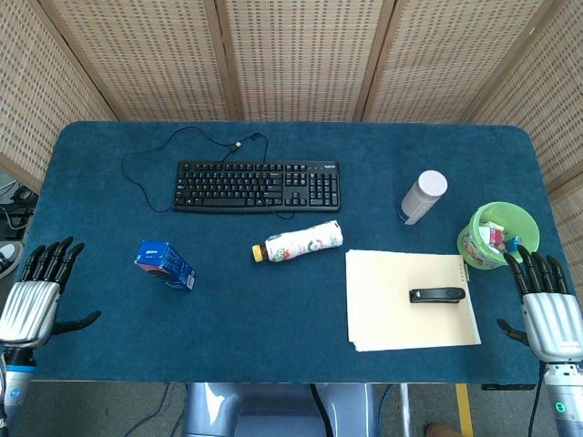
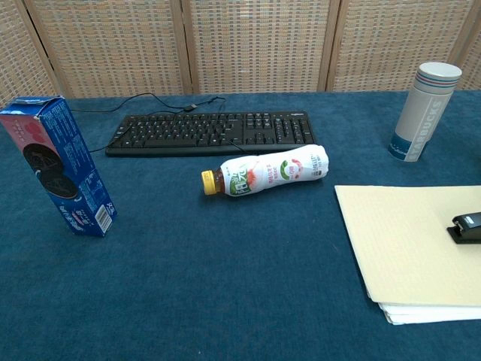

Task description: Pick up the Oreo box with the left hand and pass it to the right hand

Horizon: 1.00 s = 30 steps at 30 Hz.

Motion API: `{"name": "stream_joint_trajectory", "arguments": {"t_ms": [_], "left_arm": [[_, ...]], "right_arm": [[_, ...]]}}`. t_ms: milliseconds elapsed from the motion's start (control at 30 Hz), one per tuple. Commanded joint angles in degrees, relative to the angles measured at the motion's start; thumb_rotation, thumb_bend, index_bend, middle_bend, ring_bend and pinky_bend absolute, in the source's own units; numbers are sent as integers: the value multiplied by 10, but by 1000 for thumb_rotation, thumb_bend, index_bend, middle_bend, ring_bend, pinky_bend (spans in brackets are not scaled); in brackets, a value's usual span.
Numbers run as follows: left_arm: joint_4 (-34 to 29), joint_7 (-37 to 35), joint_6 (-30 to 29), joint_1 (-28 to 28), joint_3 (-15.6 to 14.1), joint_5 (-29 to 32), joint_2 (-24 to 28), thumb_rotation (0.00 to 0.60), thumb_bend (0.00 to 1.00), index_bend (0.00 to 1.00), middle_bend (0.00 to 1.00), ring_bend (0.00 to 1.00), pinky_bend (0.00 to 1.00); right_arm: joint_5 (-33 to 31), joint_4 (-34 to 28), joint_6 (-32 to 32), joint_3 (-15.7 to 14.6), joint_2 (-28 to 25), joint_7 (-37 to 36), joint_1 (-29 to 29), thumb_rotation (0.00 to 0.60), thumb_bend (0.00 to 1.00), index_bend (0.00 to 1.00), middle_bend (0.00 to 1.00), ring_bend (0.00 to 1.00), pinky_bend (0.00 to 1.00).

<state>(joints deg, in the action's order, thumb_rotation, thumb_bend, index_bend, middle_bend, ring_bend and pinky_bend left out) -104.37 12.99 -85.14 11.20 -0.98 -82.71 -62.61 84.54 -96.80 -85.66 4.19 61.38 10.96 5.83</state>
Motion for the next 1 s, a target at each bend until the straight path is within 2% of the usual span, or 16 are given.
{"name": "stream_joint_trajectory", "arguments": {"t_ms": [33, 200, 300, 467, 567, 700, 867, 933, 1000], "left_arm": [[1, -1, 3, -1, 1, -3, 1, 600, 0, 0, 0, 0, 0], [-3, 4, 25, 13, 6, -15, 8, 600, 0, 0, 0, 0, 0], [-28, 3, 84, 60, 32, -10, 34, 600, 0, 0, 0, 0, 0], [-79, 27, 211, 137, 64, 51, 87, 600, 0, 0, 0, 0, 0], [-76, 45, 266, 175, 76, 78, 94, 600, 0, 0, 0, 0, 0], [-56, 64, 302, 209, 87, 110, 76, 600, 0, 1, 0, 0, 4], [-40, 60, 316, 226, 96, 138, 61, 600, 0, 77, 6, 44, 69], [-32, 42, 333, 236, 99, 148, 56, 600, 0, 115, 38, 82, 120], [-23, 32, 345, 243, 99, 152, 55, 600, 0, 187, 116, 151, 214]], "right_arm": [[1, 0, 0, 0, 0, 0, 0, 600, 0, 0, 0, 0, 0], [3, -1, 0, 0, 0, -1, -1, 600, 0, 0, 0, 0, 0], [3, -1, 2, 1, 1, -2, 0, 600, 0, 0, 0, 0, 0], [-3, 0, 6, 3, 3, -1, 1, 600, 0, 0, 0, 0, 0], [-4, 1, 7, 4, 4, 1, 1, 600, 0, 0, 0, 0, 0], [-7, 4, 11, 4, 6, 1, 1, 600, 0, 0, 0, 0, 0], [-9, 5, 12, 5, 7, 0, 2, 600, 0, 0, 0, 0, 0], [-9, 5, 13, 5, 7, 0, 2, 600, 0, 0, 0, 0, 0], [-10, 5, 14, 5, 7, 0, 2, 600, 0, 0, 0, 0, 0]]}}
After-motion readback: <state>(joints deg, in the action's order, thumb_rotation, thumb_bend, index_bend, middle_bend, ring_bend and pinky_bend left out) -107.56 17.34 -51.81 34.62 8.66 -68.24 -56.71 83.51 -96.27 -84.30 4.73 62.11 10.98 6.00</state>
